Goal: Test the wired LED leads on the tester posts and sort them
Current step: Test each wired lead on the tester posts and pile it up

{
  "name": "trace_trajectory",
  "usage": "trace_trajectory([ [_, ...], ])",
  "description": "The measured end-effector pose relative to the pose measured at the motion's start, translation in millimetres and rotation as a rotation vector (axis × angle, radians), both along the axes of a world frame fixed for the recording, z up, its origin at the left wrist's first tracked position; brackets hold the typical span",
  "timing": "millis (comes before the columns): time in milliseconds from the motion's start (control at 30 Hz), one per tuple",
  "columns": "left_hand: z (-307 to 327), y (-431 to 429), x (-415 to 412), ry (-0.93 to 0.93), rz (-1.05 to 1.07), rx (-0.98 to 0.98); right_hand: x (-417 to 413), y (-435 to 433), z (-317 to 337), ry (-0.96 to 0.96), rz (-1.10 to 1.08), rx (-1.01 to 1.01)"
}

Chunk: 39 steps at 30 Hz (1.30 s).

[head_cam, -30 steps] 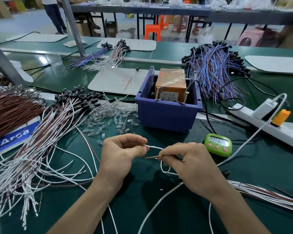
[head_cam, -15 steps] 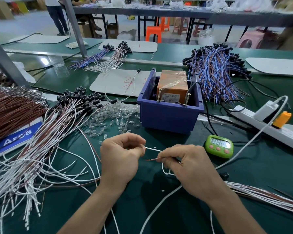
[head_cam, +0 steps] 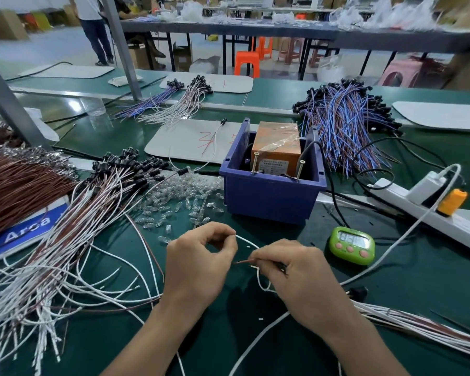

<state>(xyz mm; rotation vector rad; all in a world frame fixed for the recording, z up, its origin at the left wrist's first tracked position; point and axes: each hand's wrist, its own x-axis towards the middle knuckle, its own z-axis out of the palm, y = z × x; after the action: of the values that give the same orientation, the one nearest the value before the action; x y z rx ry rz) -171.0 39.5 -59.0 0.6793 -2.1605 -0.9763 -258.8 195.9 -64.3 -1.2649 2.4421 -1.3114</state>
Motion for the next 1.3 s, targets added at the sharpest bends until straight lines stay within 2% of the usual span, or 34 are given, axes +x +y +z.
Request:
trace_trajectory([
  [333, -6.7, -0.7, -3.1, -0.081, -0.012, -0.038, -5.7, -1.2, -4.1, 0.012, -0.026, 0.059],
  [567, -12.0, -4.7, -3.4, -0.068, -0.007, -0.063, -8.1, 0.7, -3.6, -0.013, -0.030, 0.057],
  [767, -9.0, -10.8, -5.5, 0.016, 0.069, 0.063, -13.1, 6.3, -2.7, -0.081, -0.070, -0.033],
  [967, -11.0, -9.1, -3.1, -0.015, -0.045, 0.076, -9.9, 5.7, -0.1, -0.102, -0.039, -0.055],
  [1300, 1.7, -4.5, -3.6, 0.101, -0.450, 0.695, -7.0, 6.2, 7.1, -0.048, 0.057, 0.002],
])
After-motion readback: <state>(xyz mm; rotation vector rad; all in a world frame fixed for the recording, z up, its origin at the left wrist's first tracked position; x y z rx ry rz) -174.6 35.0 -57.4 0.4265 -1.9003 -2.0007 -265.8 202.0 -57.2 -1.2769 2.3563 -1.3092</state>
